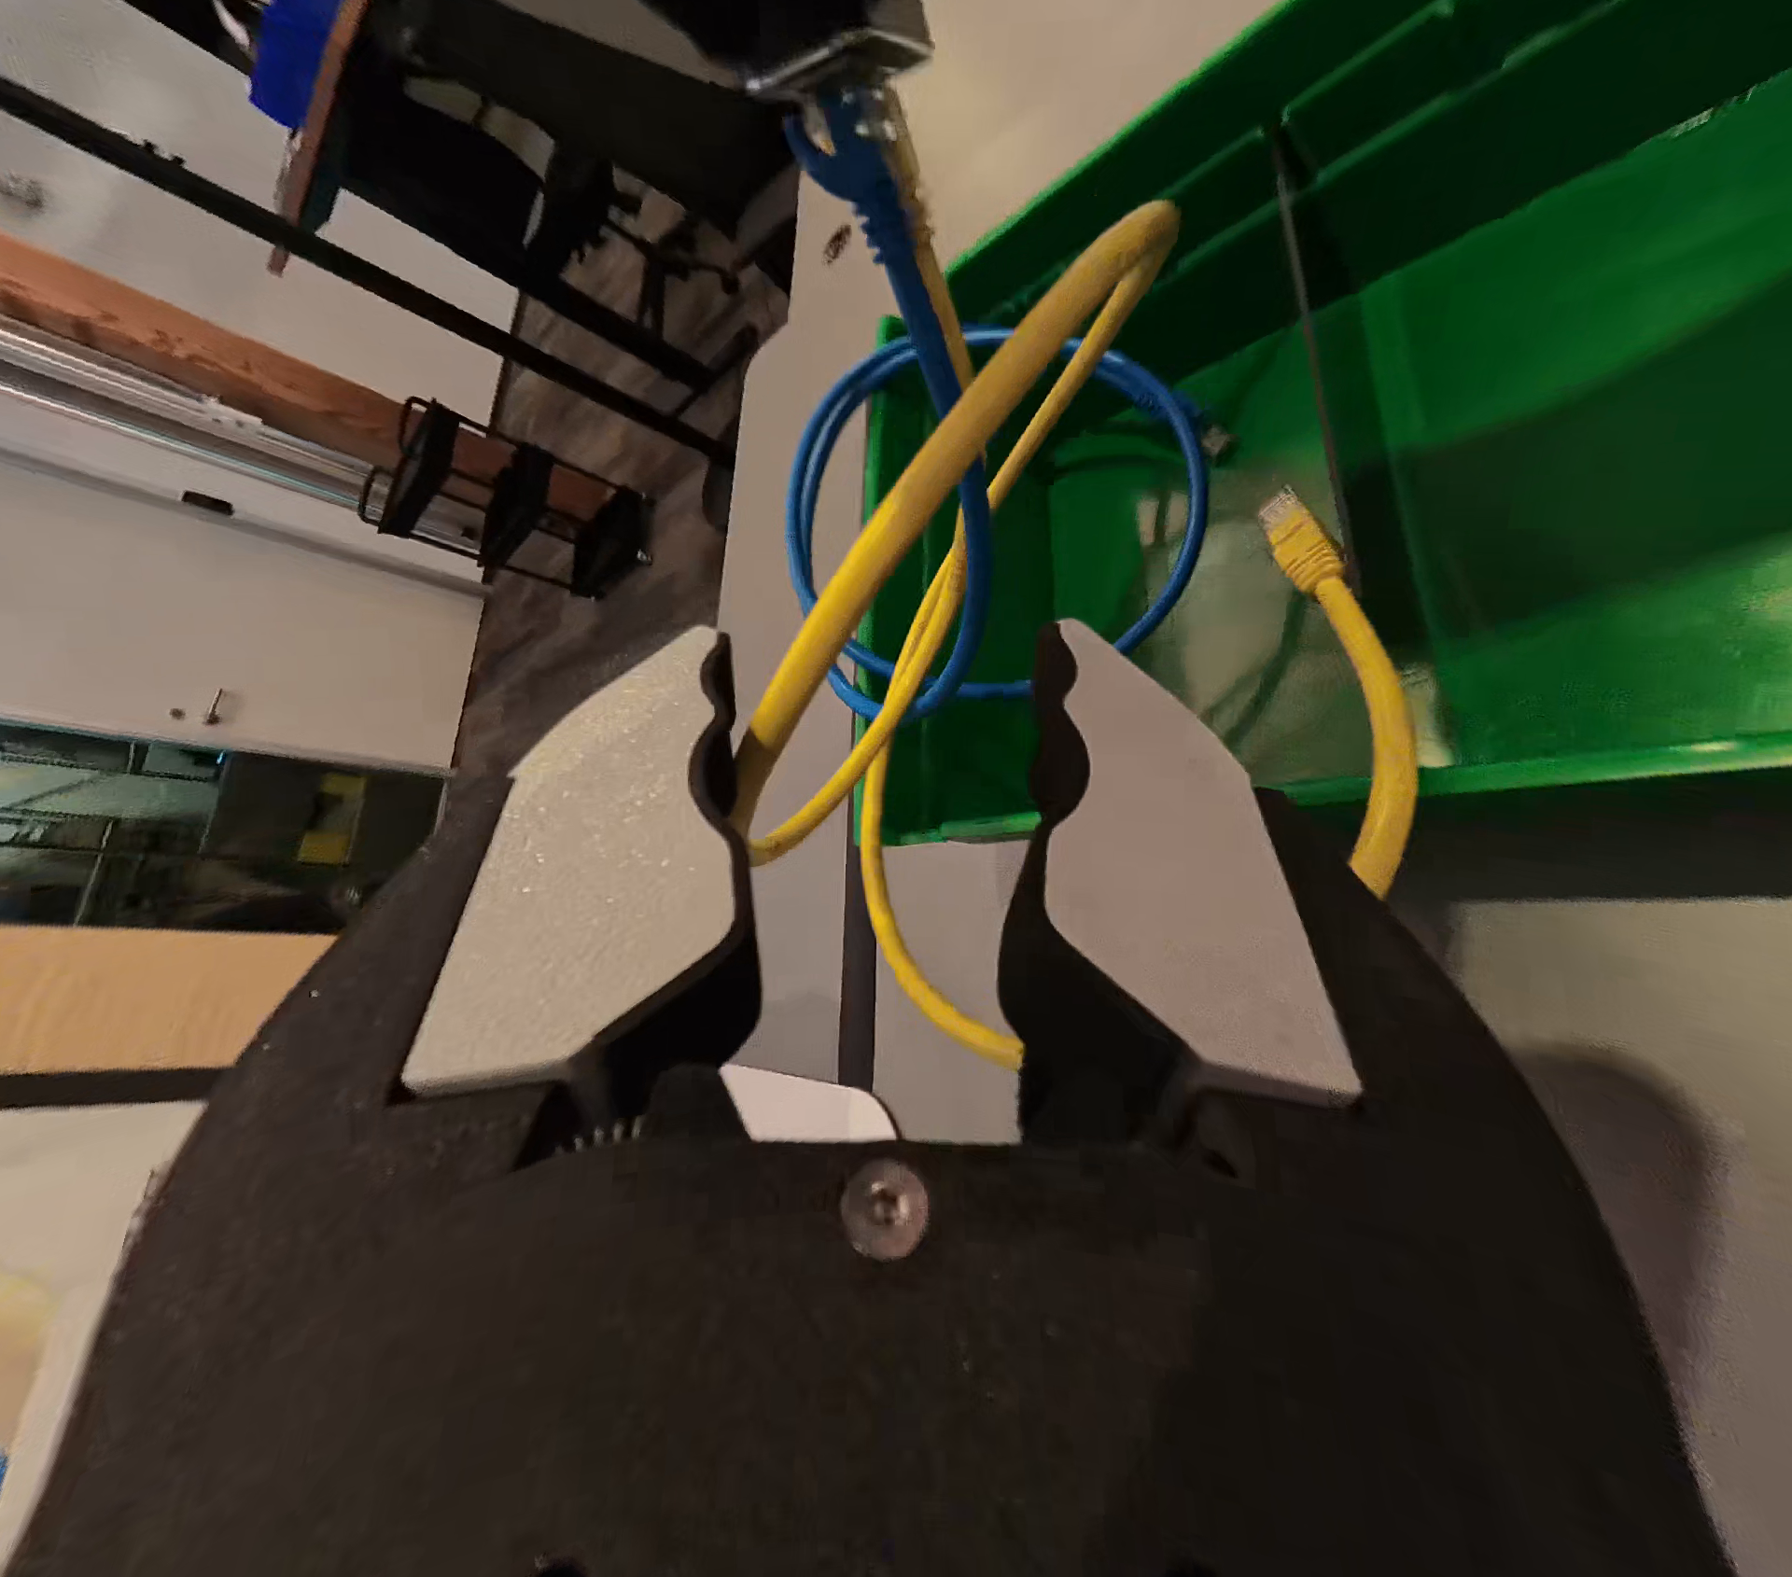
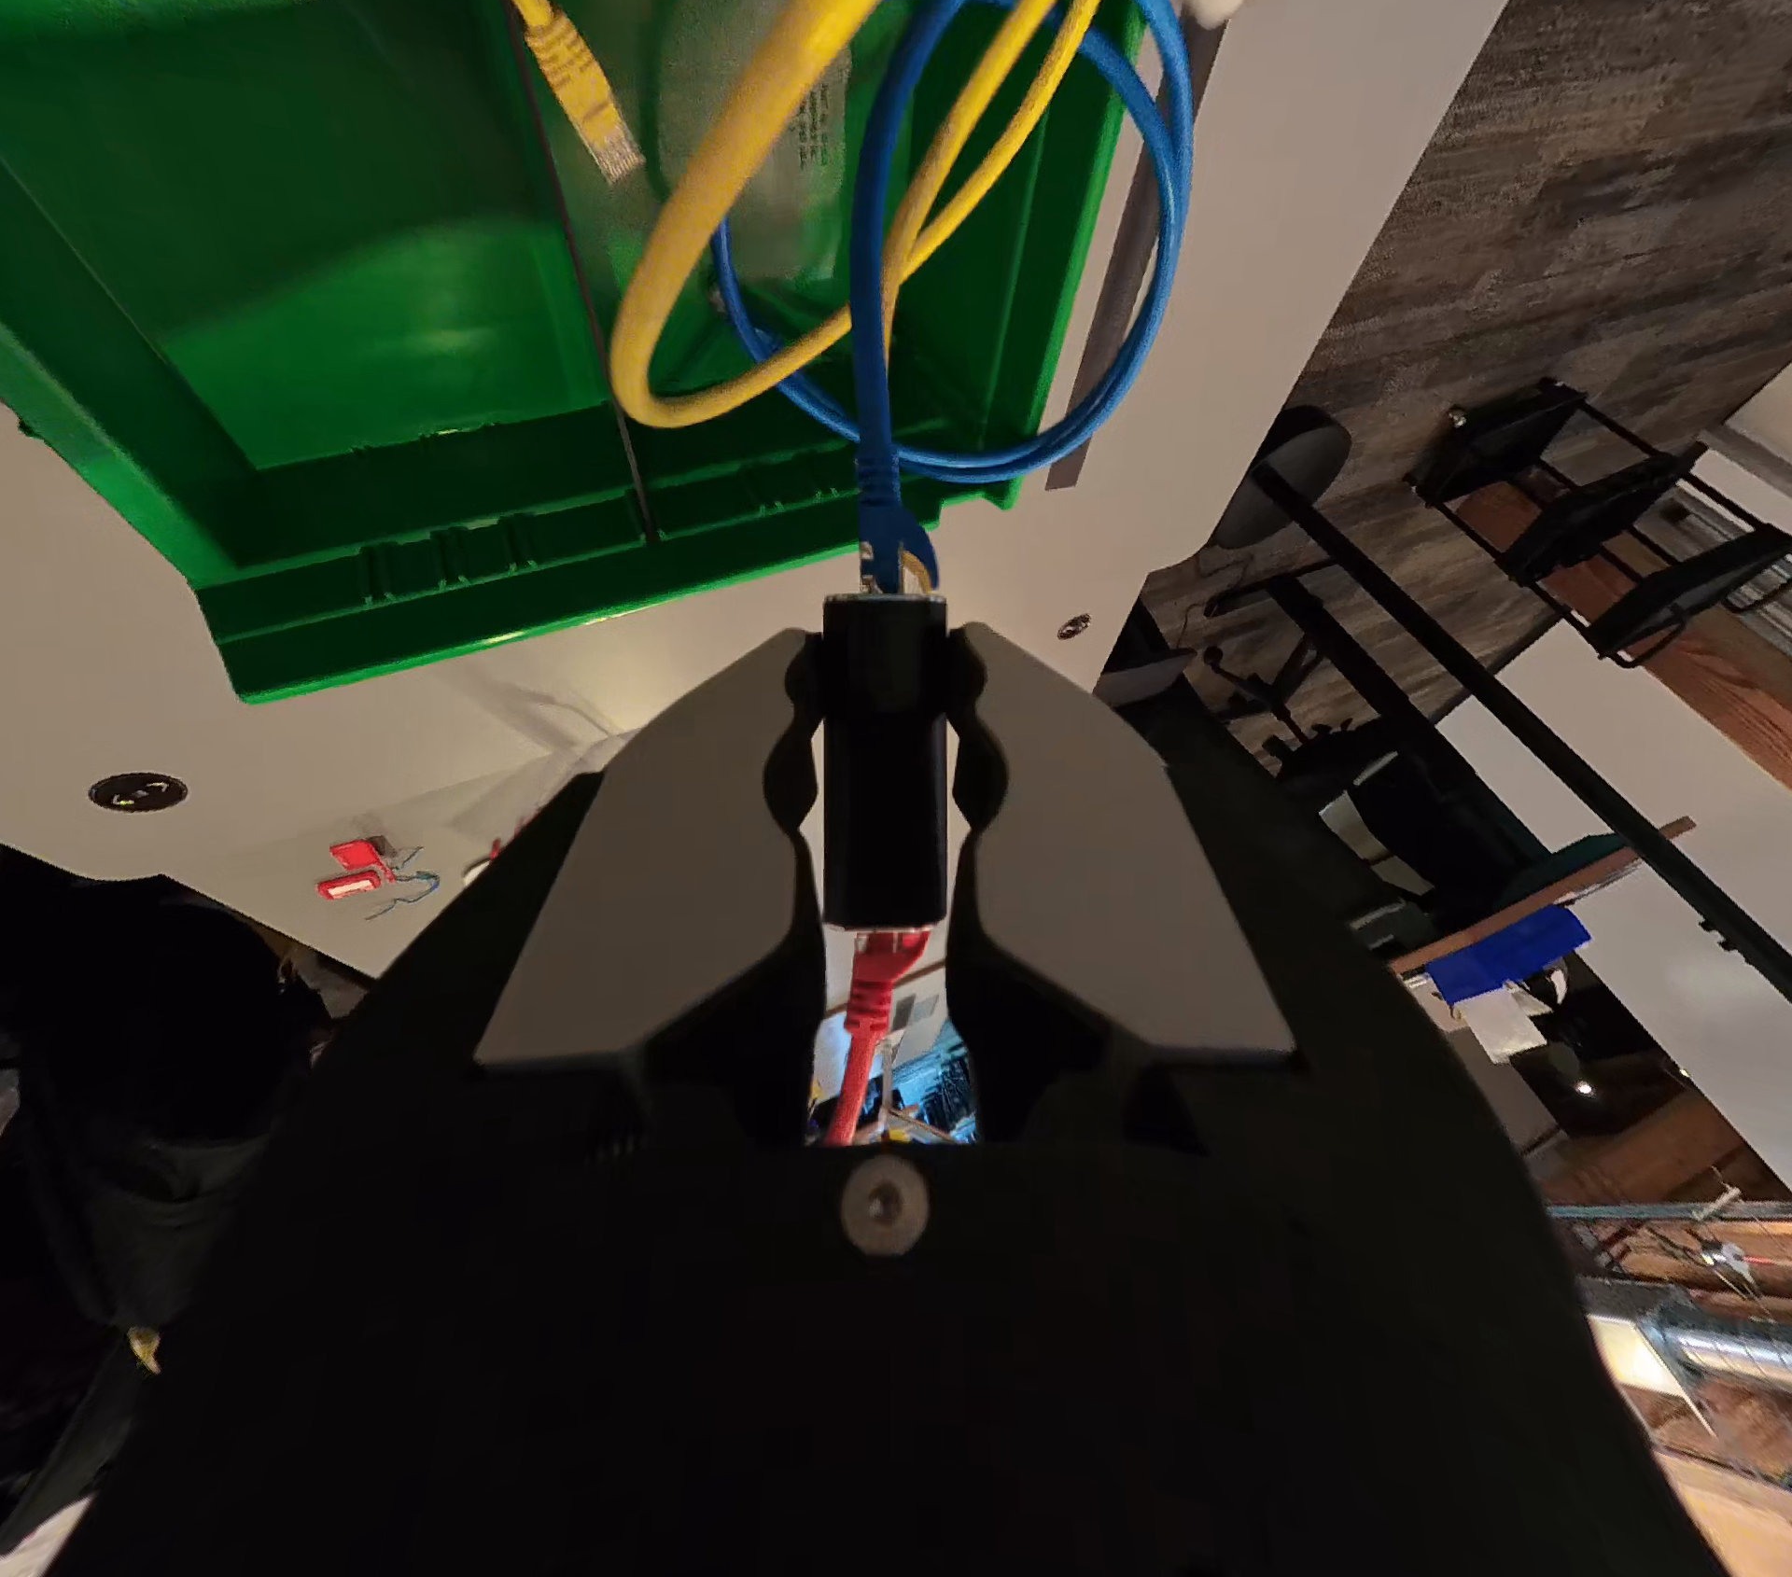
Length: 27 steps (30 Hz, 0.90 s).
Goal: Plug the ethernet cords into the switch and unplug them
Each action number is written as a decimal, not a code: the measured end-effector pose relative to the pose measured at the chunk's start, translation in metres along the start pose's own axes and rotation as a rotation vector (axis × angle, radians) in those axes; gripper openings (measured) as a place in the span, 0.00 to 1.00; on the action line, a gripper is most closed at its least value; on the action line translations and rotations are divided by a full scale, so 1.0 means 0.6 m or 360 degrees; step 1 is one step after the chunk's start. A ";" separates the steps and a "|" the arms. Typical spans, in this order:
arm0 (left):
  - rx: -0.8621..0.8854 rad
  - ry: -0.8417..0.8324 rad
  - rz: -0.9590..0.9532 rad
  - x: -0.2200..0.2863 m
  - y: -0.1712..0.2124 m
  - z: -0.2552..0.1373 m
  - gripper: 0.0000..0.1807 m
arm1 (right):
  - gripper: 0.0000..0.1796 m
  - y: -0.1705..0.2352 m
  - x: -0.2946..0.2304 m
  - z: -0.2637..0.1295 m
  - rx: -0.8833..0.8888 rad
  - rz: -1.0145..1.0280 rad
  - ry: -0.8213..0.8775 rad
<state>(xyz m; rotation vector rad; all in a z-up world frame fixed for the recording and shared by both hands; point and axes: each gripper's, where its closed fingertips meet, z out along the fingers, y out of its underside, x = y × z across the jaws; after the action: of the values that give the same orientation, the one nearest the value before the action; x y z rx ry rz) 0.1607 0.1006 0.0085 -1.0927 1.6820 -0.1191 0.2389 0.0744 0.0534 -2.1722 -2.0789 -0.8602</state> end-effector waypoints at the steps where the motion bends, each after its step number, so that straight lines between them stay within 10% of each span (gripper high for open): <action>1: -0.0028 0.0011 0.0034 0.002 -0.002 0.008 0.31 | 0.15 -0.001 0.001 0.000 0.0009 -0.0007 0.0015; 8: 0.0211 0.0048 -0.0036 0.000 -0.064 0.018 0.05 | 0.15 -0.023 0.006 -0.011 0.0257 0.0068 0.0066; 17: 0.0199 0.0025 -0.0128 -0.001 -0.034 0.046 0.20 | 0.15 -0.027 0.001 -0.004 0.0515 0.0171 0.0069; 27: -0.0119 0.0213 -0.0031 0.017 -0.026 0.077 0.04 | 0.15 -0.041 0.002 -0.004 0.0576 0.0122 0.0197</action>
<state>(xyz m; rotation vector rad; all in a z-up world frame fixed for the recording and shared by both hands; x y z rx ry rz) 0.2073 0.1039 -0.0091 -1.1792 1.8076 -0.1456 0.2154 0.0775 0.0471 -1.9422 -1.9030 -0.5434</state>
